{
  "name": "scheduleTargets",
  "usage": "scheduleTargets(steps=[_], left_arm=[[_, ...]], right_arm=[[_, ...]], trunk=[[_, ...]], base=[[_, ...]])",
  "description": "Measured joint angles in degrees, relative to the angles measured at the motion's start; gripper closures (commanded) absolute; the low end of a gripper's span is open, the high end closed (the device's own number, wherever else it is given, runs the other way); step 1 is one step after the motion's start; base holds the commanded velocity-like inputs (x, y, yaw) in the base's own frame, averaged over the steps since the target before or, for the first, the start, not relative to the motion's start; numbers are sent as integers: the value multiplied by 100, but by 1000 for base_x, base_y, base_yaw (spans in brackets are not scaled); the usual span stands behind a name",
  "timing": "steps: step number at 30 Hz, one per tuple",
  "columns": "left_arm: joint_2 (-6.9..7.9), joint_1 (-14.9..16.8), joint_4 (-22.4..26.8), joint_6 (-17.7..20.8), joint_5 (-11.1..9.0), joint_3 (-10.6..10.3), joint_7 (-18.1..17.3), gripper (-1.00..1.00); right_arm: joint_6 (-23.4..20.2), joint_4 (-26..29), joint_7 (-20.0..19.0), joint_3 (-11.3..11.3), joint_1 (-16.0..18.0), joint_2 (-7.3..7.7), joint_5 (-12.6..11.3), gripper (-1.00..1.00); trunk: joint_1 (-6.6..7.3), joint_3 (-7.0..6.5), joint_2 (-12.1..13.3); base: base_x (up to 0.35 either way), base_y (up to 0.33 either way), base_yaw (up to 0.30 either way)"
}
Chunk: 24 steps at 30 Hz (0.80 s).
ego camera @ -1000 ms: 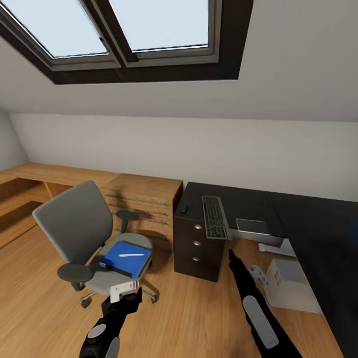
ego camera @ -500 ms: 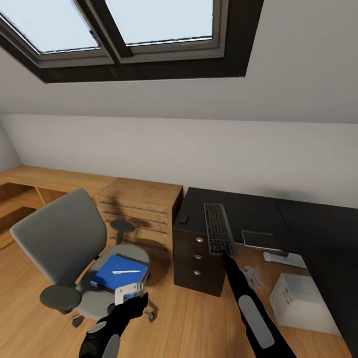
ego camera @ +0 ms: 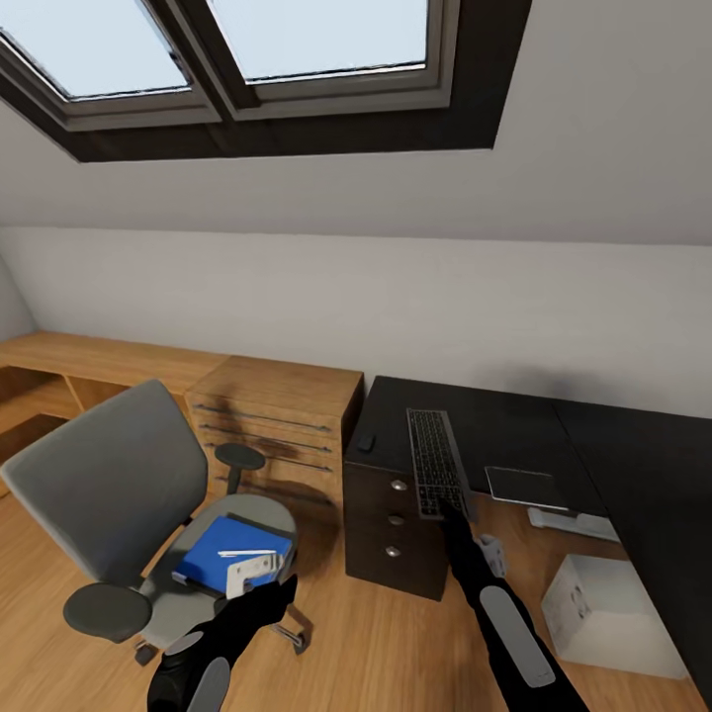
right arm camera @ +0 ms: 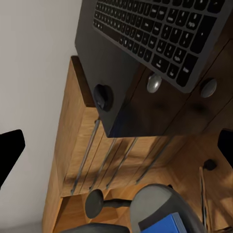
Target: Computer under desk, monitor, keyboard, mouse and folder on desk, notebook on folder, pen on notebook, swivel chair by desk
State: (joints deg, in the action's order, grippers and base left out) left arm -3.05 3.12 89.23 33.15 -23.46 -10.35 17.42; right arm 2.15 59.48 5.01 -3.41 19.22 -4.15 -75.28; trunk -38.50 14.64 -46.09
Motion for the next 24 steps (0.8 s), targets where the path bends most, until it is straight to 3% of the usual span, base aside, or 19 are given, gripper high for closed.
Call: scheduleTargets(steps=[4, 24], left_arm=[[-3, 0, 7, 0, 0, -5, 12, -100], [-3, 0, -1, -2, 25, -41, 24, -100]], right_arm=[[212, -4, 7, 29, -1, 17, -13, -100], [409, -13, 9, 36, -1, 55, 2, -100]], trunk=[[-88, 72, -161], [-528, 432, -964]], base=[[0, 0, 0], [0, 0, 0]])
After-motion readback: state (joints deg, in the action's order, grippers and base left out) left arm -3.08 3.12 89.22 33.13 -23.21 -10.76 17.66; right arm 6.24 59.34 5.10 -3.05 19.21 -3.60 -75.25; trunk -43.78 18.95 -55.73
